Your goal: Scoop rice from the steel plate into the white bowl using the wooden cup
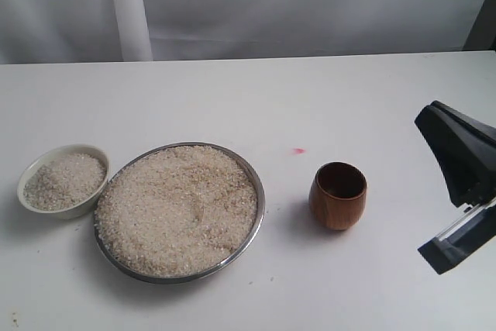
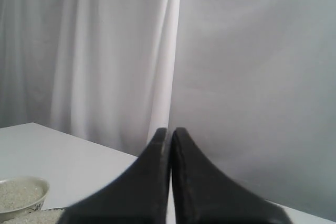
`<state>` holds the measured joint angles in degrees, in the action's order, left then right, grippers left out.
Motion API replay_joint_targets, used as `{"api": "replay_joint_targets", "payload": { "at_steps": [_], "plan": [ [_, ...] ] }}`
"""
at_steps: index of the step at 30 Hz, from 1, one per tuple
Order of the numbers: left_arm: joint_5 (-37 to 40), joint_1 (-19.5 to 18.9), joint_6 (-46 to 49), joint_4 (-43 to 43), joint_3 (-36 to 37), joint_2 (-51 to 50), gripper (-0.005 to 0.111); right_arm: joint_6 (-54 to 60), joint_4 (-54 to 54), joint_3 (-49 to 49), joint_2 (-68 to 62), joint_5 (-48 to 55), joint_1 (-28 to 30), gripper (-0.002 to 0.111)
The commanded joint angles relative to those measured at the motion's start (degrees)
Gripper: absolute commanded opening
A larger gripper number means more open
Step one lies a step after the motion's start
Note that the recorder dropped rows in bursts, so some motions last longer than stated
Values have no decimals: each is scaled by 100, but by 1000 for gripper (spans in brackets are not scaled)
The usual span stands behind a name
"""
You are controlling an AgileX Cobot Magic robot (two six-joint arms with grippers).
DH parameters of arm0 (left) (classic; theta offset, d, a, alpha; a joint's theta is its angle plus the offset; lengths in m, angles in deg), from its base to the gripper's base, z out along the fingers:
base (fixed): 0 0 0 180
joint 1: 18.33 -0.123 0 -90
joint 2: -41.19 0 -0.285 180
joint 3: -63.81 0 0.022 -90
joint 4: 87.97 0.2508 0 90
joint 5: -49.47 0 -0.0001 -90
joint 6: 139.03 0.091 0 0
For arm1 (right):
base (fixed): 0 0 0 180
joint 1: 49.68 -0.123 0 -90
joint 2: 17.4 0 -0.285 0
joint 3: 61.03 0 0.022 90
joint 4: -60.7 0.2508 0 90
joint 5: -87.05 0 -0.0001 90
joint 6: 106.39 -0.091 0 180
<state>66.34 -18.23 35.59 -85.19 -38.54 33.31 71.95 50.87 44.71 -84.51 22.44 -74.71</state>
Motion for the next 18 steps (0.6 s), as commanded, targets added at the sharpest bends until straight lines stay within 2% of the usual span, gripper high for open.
{"api": "replay_joint_targets", "payload": {
  "at_steps": [1,3,7,11,13,18],
  "plan": [
    [-57,17,-14,-26,-43,9,0,-33,-70,-41,36,479,43,0],
    [-57,17,-14,-26,-43,9,0,-23,-56,-41,214,1025,43,0],
    [-57,17,-14,-26,-43,9,0,-8,-51,-41,1741,2708,43,0],
    [-57,17,-14,-26,-43,9,0,16,16,-41,3274,3939,56,0],
    [-57,17,-14,-26,-43,9,0,16,-69,-41,3897,4692,226,0],
    [-57,17,-14,-26,-43,9,0,16,-400,-41,4721,5388,756,0]
  ]
}}
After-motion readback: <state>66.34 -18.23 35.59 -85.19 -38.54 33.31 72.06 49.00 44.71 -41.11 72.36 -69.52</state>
